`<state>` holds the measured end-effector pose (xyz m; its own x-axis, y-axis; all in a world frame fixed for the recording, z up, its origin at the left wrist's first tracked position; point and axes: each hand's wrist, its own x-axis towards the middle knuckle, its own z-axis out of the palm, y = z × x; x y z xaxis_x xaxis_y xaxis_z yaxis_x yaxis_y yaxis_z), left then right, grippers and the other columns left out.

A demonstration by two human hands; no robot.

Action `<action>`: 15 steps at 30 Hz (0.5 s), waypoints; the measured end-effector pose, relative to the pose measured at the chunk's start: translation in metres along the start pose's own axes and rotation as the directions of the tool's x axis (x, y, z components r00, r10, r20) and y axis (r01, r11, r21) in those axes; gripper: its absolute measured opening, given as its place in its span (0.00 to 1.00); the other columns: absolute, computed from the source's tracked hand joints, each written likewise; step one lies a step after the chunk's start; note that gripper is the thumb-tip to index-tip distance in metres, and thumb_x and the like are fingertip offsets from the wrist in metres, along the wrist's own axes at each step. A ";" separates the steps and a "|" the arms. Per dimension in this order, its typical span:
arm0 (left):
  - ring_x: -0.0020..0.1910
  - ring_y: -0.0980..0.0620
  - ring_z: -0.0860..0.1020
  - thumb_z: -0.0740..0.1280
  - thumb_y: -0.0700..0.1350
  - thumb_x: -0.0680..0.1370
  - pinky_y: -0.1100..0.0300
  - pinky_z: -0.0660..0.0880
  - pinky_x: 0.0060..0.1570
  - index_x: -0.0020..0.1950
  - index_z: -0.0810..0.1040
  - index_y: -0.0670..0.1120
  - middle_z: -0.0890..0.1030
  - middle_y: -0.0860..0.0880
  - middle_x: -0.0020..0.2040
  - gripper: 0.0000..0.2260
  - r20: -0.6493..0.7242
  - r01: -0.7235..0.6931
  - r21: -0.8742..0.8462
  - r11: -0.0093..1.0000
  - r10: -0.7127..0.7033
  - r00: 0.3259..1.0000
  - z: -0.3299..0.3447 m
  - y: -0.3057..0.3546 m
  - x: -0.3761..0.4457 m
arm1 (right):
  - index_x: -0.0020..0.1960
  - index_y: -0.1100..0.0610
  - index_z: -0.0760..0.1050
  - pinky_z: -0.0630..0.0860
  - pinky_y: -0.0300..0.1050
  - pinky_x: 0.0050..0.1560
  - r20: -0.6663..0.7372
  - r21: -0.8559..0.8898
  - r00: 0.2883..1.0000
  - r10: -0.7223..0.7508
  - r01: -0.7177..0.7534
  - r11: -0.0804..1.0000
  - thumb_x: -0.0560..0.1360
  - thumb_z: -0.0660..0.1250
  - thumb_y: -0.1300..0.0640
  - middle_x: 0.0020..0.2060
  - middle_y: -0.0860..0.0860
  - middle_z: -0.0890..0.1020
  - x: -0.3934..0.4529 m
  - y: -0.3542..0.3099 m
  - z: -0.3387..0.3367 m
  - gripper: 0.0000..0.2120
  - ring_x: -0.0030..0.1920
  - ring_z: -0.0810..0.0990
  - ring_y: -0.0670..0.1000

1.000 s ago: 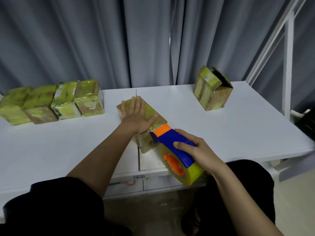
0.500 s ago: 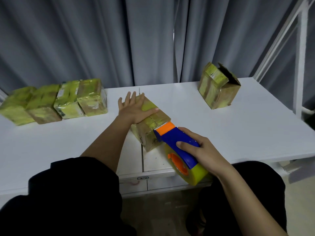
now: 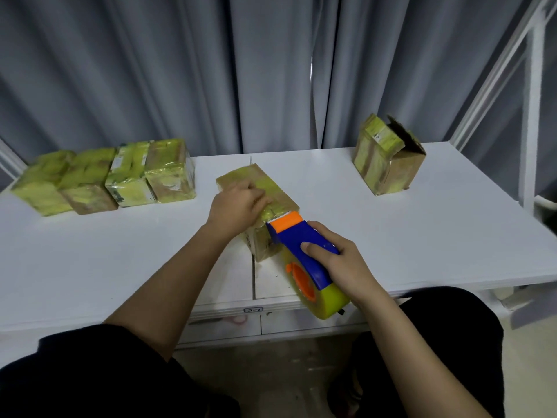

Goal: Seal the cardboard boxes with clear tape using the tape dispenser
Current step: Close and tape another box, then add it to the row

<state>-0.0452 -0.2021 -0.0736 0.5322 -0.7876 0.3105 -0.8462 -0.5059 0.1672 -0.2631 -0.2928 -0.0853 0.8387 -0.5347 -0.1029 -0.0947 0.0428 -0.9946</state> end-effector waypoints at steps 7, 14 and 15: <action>0.77 0.53 0.41 0.59 0.43 0.81 0.56 0.44 0.73 0.78 0.49 0.50 0.45 0.52 0.79 0.29 0.451 0.216 -0.366 0.905 -0.031 0.892 -0.003 -0.026 -0.012 | 0.56 0.43 0.77 0.81 0.48 0.49 0.013 -0.030 1.000 -0.007 0.008 1.000 0.75 0.69 0.55 0.49 0.46 0.84 0.038 -0.011 0.028 0.12 0.47 0.83 0.49; 0.77 0.51 0.44 0.63 0.42 0.80 0.48 0.58 0.73 0.78 0.51 0.51 0.49 0.52 0.79 0.31 0.310 0.105 -0.228 0.968 -0.030 0.950 0.012 -0.043 -0.004 | 0.57 0.40 0.72 0.78 0.36 0.39 0.031 0.030 1.000 -0.005 0.004 1.000 0.77 0.68 0.54 0.48 0.40 0.81 0.041 -0.010 0.041 0.12 0.44 0.83 0.42; 0.77 0.51 0.45 0.63 0.41 0.80 0.47 0.59 0.72 0.78 0.51 0.52 0.50 0.52 0.79 0.31 0.306 0.116 -0.221 0.968 -0.044 0.951 0.013 -0.043 -0.003 | 0.58 0.40 0.71 0.78 0.36 0.39 0.028 0.024 1.000 -0.010 0.010 1.000 0.77 0.68 0.53 0.49 0.40 0.81 0.040 -0.009 0.041 0.13 0.46 0.82 0.42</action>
<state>-0.0103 -0.1822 -0.0938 0.5514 -0.8343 0.0016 -0.7631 -0.5036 0.4050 -0.2064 -0.2797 -0.0810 0.8542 -0.5116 -0.0931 -0.0736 0.0583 -0.9956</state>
